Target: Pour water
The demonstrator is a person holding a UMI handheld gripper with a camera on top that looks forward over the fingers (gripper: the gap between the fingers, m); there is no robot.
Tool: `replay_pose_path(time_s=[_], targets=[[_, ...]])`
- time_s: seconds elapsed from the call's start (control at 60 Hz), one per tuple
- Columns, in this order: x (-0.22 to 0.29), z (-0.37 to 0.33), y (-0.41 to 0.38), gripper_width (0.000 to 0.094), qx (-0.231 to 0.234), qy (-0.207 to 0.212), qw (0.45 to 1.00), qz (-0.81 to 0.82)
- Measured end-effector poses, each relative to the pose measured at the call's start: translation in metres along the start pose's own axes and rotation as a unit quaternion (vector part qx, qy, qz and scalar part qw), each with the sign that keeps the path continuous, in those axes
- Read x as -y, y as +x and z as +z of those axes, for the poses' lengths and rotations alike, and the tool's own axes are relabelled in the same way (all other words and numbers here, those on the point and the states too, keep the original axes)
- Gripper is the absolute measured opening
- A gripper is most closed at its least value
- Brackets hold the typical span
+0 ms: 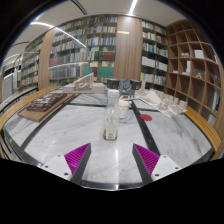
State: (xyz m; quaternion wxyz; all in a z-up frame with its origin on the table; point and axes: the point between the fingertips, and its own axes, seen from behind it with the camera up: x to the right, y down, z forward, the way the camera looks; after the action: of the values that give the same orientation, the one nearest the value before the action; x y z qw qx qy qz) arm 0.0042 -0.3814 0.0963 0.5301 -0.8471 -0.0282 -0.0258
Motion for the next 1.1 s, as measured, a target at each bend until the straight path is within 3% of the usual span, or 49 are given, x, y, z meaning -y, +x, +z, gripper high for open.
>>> replay_pose_path(time_s=[0.25, 0.367, 0.45, 0.533, 0.683, 0.85, 1.033, 1.1], targets=[[0.053, 0.12, -0.003, 0.0857, -0.015, 0.062, 0.998, 0.017], [0.066, 0.165, 0.001, 0.0812, -0.024, 0.077, 0.996, 0.024], [0.073, 0.184, 0.0, 0.0725, -0.017, 0.088, 0.995, 0.038], [0.077, 0.195, 0.002, 0.0539, -0.022, 0.1, 0.994, 0.026], [0.082, 0.196, -0.004, 0.0415, -0.015, 0.118, 0.993, 0.006], [0.111, 0.183, -0.043, 0.0394, 0.05, 0.135, 0.99, 0.007], [0.223, 0.156, -0.098, 0.0394, 0.208, 0.205, 0.945, 0.146], [0.263, 0.155, -0.103, 0.0392, 0.264, 0.21, 0.91, 0.239]])
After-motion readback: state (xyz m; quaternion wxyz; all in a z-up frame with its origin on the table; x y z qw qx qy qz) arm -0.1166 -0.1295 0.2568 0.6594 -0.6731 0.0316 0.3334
